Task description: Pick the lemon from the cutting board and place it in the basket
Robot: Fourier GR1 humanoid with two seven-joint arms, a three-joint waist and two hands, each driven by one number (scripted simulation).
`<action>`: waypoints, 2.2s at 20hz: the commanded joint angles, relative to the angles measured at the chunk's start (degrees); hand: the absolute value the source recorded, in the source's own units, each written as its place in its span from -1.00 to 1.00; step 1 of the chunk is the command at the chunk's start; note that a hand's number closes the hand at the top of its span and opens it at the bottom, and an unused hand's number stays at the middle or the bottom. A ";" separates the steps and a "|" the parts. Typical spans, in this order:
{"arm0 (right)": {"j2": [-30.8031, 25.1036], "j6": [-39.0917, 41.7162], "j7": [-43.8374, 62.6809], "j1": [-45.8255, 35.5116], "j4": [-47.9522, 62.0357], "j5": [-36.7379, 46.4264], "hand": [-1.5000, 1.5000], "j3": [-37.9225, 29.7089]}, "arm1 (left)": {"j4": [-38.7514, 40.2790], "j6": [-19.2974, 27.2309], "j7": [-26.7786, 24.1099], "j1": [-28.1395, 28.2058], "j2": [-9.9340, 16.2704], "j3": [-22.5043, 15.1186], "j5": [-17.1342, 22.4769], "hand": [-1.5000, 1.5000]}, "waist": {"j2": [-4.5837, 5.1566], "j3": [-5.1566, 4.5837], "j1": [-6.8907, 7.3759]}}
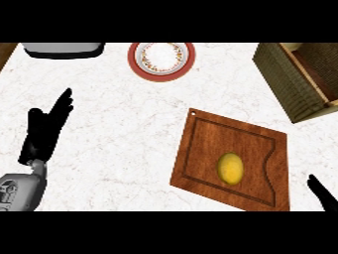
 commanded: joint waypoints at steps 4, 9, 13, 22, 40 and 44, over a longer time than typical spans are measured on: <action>3.93 -2.93 6.78 -1.14 -4.94 9.22 -1.00 2.76 | -1.22 1.06 2.01 -1.87 -2.23 -0.83 -1.72 0.00 | -0.20 0.14 -0.20; 4.50 -3.20 7.86 -4.87 -1.33 8.53 -1.00 1.48 | 1.69 0.98 -0.56 -1.21 -2.00 0.10 -3.46 0.00 | -0.09 0.15 0.00; 7.52 -2.85 9.87 -10.61 3.66 10.69 -1.00 4.87 | 4.34 -0.77 0.82 -4.73 -2.35 0.80 -3.19 0.00 | -0.02 0.16 0.12; 14.74 -3.63 5.76 -15.73 15.57 14.66 -1.00 6.79 | -0.37 -3.44 0.84 -1.15 -2.57 3.26 -2.89 0.00 | -0.06 0.17 0.32; 24.18 -1.43 4.41 -24.79 26.85 18.16 -1.00 5.08 | 3.57 -5.53 -1.00 -2.86 -4.61 6.12 -5.64 0.00 | -0.03 0.17 0.34; 25.81 -1.85 2.03 -26.93 34.46 17.20 -1.00 3.93 | -0.81 -5.28 0.19 0.58 -5.56 5.29 -6.15 0.00 | -0.03 0.17 0.47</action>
